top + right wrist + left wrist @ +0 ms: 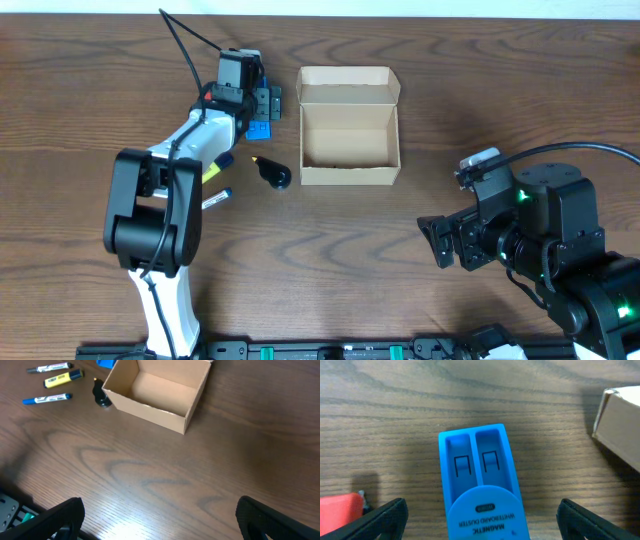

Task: Pack container
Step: 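Carry the blue duster into the box and release it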

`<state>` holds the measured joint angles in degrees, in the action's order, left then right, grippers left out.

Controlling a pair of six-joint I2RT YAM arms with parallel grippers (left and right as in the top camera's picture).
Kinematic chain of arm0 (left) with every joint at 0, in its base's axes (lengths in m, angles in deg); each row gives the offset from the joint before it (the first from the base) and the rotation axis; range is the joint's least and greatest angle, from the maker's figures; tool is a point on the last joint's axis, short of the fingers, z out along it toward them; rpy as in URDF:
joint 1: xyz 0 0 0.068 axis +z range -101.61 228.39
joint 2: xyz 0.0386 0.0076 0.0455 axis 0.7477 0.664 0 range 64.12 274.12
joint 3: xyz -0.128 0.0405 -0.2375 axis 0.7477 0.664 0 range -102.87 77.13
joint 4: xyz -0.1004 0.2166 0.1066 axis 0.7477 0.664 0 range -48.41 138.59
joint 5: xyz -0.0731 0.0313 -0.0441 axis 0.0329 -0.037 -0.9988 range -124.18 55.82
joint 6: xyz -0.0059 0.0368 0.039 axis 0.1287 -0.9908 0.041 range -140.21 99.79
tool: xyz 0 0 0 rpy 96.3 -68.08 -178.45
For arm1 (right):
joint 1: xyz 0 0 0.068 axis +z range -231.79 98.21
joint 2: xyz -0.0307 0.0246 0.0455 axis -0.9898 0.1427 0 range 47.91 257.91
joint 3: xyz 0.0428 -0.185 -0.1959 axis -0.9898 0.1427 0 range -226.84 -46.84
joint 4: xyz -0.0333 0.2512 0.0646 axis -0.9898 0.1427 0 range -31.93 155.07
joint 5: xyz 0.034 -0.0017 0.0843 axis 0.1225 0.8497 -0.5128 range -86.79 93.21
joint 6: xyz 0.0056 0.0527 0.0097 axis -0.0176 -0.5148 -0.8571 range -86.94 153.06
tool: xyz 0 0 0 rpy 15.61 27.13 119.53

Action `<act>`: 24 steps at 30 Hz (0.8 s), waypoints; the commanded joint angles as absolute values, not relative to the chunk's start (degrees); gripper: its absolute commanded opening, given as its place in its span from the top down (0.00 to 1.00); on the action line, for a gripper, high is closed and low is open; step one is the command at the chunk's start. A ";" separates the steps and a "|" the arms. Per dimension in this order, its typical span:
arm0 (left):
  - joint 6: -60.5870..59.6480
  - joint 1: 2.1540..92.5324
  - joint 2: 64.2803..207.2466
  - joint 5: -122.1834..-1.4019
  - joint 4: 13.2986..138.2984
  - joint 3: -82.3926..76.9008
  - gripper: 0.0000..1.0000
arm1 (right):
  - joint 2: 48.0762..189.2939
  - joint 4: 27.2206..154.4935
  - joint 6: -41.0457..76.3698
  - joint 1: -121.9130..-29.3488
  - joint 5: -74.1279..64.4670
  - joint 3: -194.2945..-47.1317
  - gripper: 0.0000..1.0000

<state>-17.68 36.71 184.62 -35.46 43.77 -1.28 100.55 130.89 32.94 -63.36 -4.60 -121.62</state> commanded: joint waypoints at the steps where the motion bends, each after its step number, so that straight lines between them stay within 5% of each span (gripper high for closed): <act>1: -18.29 36.82 187.58 -35.08 44.79 -3.84 0.01 | 100.40 130.98 33.79 -63.73 -4.75 -121.42 0.01; 8: -16.90 36.75 189.48 -35.08 45.12 -4.08 0.10 | 100.40 130.98 33.79 -63.73 -4.75 -121.42 0.01; 15: -15.89 36.78 189.50 -32.40 46.54 -4.04 0.43 | 100.40 130.98 33.79 -63.73 -4.75 -121.45 0.01; 24: -15.91 36.75 188.78 -32.11 49.01 -4.45 0.62 | 100.40 130.98 33.79 -63.73 -4.75 -121.45 0.01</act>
<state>-15.96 36.67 188.89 -33.27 47.61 -3.66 100.55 130.91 32.94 -63.36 -4.58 -121.62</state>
